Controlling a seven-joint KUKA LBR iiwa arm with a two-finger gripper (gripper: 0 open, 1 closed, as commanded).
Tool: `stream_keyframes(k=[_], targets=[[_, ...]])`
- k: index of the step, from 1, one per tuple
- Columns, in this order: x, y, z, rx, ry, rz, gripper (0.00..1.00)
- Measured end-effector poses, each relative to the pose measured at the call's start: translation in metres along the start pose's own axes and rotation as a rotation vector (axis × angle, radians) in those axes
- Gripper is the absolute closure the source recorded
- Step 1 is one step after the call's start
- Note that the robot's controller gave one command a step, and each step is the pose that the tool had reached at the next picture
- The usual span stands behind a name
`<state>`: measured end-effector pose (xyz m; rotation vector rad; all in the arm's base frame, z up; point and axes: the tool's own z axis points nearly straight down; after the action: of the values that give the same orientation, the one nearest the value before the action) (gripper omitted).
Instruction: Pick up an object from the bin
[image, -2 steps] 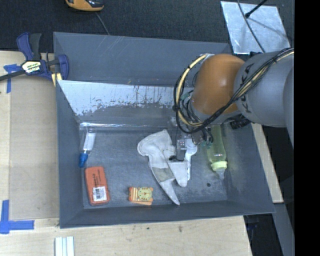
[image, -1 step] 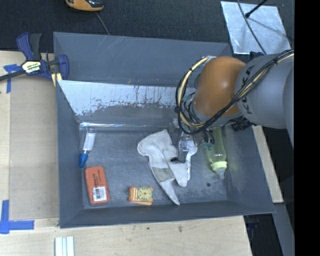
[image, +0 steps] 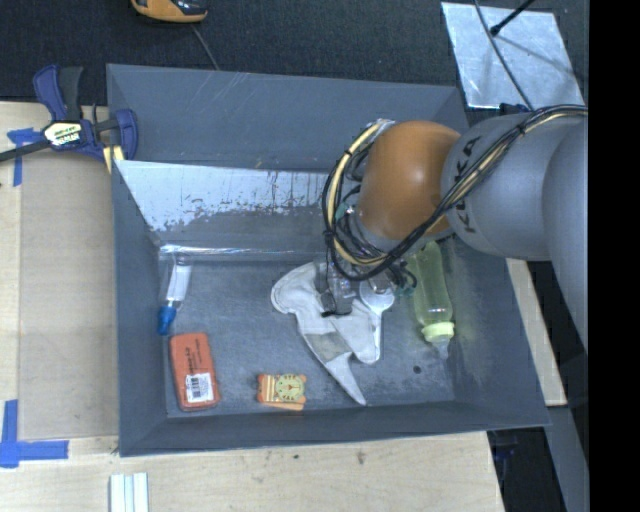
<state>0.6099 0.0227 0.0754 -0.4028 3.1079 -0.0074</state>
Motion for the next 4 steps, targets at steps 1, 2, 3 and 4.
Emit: stream_keyframes(k=[1, 2, 3, 4], targets=[[0.0, 0.0, 0.0, -0.001, 0.0, 0.002, 1.0], [-0.011, -0.003, -0.022, -0.005, 0.005, 0.003, 1.0], [0.045, -0.012, -0.036, -0.005, 0.001, -0.009, 1.0], [0.047, -0.017, -0.092, -0.007, 0.01, -0.03, 1.0]])
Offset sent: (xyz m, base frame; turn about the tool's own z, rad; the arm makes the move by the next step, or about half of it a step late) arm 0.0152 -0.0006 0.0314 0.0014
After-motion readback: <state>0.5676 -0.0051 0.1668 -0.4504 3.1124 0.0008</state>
